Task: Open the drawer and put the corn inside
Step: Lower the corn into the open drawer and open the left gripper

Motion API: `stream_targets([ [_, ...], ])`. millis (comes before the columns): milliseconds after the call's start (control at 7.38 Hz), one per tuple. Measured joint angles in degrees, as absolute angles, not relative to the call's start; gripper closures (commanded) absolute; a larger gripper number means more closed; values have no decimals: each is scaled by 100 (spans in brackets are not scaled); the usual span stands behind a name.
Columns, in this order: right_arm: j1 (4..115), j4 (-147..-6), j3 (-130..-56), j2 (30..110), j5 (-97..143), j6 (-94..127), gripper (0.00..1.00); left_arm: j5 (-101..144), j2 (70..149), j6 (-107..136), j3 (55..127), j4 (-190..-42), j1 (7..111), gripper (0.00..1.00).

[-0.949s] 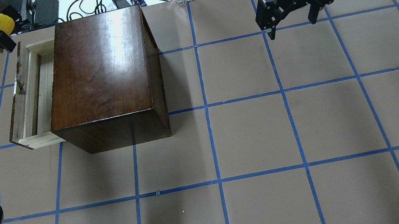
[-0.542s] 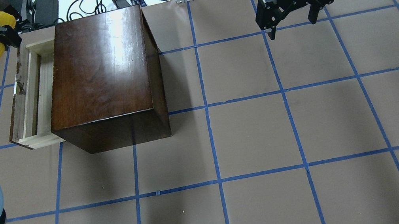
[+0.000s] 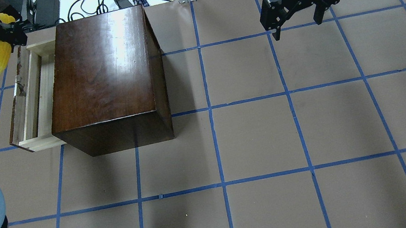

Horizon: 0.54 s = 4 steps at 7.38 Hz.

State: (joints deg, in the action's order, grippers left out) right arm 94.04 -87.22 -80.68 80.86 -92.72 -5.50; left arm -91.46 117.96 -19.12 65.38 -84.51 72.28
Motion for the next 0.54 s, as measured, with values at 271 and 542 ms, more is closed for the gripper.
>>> stream_targets([
  [271, 9404, -8719, -8068, 8086, -9272, -553, 0, -9199, 11771, -1638, 6557, -8445, 7287, 100],
  [542, 9404, -8719, -8068, 8086, -9272, -554, 0, -9209, 11762, -1325, 6632, -8443, 7300, 100],
])
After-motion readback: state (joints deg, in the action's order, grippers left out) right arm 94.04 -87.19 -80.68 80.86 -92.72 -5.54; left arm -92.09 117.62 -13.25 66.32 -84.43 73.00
